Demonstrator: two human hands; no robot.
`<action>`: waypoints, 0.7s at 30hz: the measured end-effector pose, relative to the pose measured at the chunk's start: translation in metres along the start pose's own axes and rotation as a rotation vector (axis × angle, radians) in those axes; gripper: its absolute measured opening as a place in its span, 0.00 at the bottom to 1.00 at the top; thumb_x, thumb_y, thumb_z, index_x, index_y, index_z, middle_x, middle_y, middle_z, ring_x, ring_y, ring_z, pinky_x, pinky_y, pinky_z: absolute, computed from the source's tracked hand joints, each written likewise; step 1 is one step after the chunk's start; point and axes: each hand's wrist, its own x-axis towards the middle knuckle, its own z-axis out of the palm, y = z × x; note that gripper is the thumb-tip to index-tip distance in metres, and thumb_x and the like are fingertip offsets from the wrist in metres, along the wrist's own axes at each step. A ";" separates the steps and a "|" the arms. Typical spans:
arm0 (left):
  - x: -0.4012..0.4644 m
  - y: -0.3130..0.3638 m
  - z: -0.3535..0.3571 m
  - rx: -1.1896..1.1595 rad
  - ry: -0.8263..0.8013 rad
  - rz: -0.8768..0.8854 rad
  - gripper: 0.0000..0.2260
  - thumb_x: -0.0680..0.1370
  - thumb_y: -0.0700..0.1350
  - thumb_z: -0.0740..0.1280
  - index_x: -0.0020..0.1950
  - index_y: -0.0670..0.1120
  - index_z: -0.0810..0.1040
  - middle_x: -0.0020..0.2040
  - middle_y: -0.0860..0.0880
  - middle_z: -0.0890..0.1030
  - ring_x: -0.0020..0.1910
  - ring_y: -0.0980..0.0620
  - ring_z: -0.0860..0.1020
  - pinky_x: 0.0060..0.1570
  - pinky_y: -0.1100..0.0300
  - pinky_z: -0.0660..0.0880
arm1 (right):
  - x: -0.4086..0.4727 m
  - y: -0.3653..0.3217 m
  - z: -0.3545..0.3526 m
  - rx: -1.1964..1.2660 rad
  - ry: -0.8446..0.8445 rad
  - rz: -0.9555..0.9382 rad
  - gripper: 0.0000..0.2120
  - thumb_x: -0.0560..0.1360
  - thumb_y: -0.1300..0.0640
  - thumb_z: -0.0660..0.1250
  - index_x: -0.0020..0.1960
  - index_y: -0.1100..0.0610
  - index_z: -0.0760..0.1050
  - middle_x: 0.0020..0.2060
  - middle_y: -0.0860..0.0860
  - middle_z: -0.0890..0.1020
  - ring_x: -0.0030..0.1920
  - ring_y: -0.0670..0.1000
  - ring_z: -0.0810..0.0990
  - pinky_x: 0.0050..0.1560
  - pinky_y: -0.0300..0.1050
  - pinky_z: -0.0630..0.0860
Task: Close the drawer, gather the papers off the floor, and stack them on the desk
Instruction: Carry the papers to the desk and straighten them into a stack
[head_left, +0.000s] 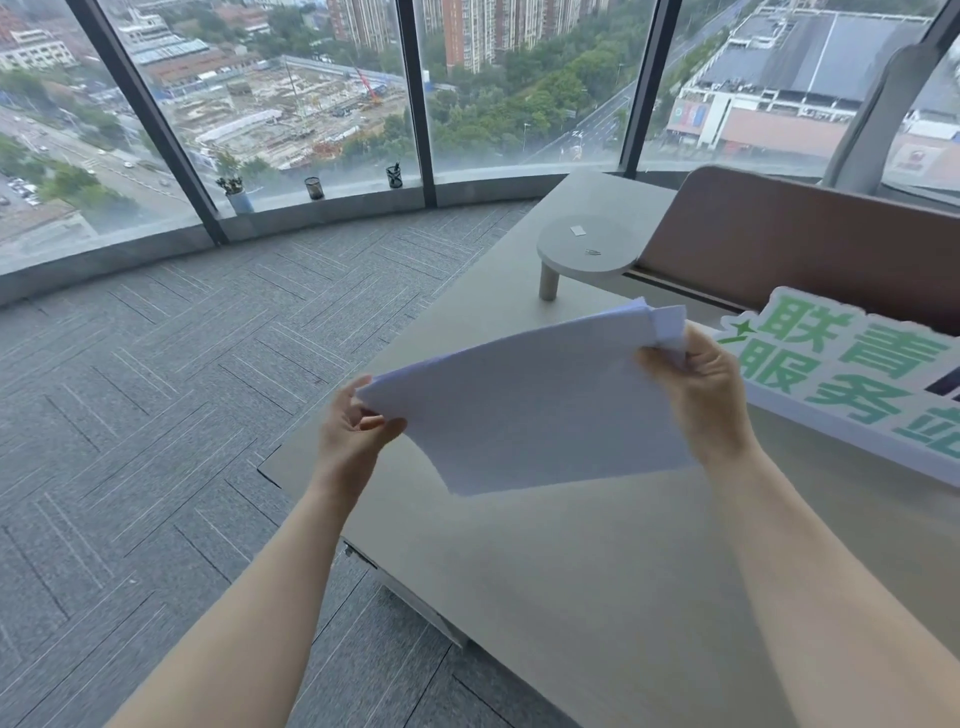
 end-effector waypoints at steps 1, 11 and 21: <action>0.001 -0.004 0.003 -0.038 -0.036 -0.025 0.24 0.69 0.32 0.72 0.64 0.40 0.72 0.47 0.44 0.81 0.44 0.47 0.79 0.47 0.65 0.76 | -0.002 0.005 -0.002 0.050 0.009 0.017 0.10 0.76 0.70 0.66 0.44 0.57 0.80 0.32 0.37 0.81 0.34 0.37 0.76 0.40 0.33 0.72; 0.006 -0.010 0.048 -0.199 0.016 -0.034 0.12 0.65 0.38 0.70 0.47 0.47 0.79 0.43 0.50 0.82 0.40 0.57 0.79 0.44 0.67 0.74 | -0.033 0.064 -0.019 0.269 0.101 0.123 0.12 0.73 0.67 0.70 0.48 0.51 0.80 0.42 0.44 0.85 0.44 0.45 0.81 0.49 0.41 0.77; 0.007 -0.040 0.066 -0.100 0.042 -0.075 0.13 0.71 0.27 0.68 0.46 0.45 0.79 0.39 0.52 0.82 0.39 0.57 0.79 0.40 0.69 0.75 | -0.053 0.116 0.006 0.098 0.152 0.194 0.17 0.67 0.66 0.66 0.48 0.46 0.79 0.44 0.48 0.82 0.47 0.49 0.79 0.52 0.46 0.73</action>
